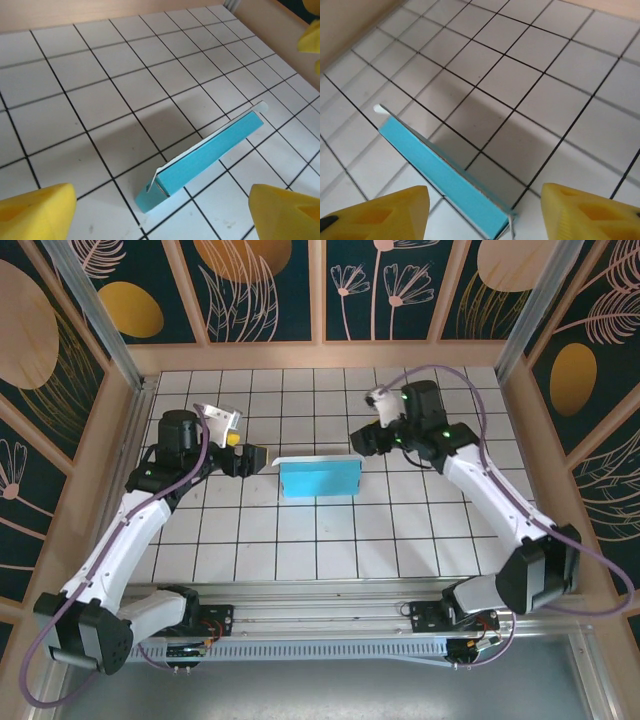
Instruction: Fold the paper box
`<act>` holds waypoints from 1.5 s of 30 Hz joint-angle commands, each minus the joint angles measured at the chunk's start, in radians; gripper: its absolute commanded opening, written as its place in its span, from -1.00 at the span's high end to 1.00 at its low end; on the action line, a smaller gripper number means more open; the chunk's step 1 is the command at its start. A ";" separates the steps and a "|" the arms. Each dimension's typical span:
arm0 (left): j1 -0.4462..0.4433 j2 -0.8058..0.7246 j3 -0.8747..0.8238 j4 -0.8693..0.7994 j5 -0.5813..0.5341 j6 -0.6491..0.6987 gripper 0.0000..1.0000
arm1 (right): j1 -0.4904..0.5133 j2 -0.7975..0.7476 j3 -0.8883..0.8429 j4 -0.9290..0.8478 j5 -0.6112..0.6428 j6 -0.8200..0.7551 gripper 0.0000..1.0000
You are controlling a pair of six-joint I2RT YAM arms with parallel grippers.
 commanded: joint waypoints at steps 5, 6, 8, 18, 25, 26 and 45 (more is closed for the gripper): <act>-0.001 0.143 0.117 -0.151 0.114 0.010 -0.75 | -0.097 -0.028 -0.099 0.015 -0.229 0.397 -0.09; 0.001 0.156 0.120 -0.159 0.120 0.019 -0.76 | -0.097 -0.023 -0.100 0.003 -0.227 0.396 -0.08; 0.000 0.171 0.117 -0.158 0.117 0.030 -0.77 | -0.097 -0.010 -0.112 -0.001 -0.236 0.388 -0.06; -0.002 0.218 0.119 -0.175 0.138 0.098 -0.79 | -0.097 0.083 -0.111 0.015 -0.187 0.314 -0.02; -0.002 0.222 0.109 -0.178 0.114 0.095 -0.79 | -0.086 0.108 -0.134 0.028 -0.196 0.284 0.11; -0.001 0.223 0.108 -0.180 0.117 0.094 -0.79 | -0.086 0.108 -0.141 0.030 -0.193 0.282 0.12; -0.002 0.227 0.068 -0.116 0.152 0.036 -0.80 | -0.069 0.150 -0.152 0.106 -0.214 0.295 0.49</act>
